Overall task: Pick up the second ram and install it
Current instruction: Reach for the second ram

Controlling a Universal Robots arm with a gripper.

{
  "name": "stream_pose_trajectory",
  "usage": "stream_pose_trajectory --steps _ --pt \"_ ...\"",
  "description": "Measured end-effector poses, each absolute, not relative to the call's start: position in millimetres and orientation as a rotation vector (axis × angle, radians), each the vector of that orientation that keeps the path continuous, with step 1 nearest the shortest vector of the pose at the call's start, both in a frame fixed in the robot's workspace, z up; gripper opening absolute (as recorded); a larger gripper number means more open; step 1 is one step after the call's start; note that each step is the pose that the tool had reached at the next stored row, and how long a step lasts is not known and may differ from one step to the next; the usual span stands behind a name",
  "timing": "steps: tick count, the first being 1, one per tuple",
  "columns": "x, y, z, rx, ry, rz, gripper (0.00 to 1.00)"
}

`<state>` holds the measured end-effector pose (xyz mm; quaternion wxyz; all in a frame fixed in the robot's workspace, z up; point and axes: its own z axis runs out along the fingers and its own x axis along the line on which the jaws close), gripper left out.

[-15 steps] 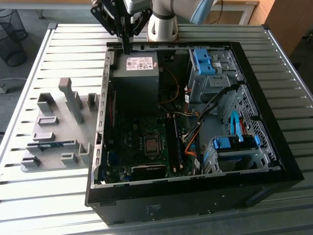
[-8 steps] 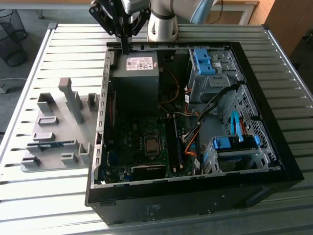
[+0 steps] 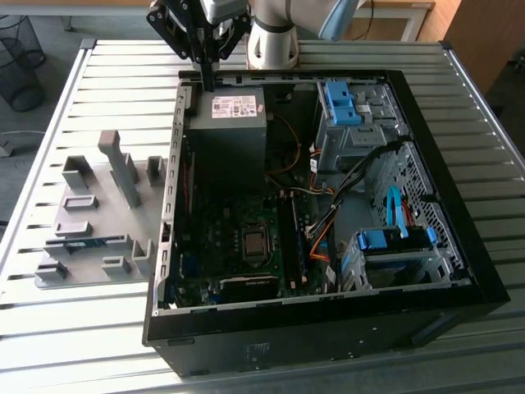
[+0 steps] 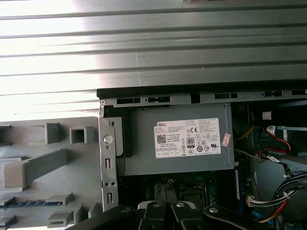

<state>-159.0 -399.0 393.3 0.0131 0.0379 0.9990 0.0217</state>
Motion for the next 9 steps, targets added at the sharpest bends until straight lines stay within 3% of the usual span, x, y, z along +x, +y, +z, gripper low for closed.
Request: stream_pose_trajectory --steps 9 --pt "-162.4 -398.9 393.3 0.118 3.112 0.068 0.10"
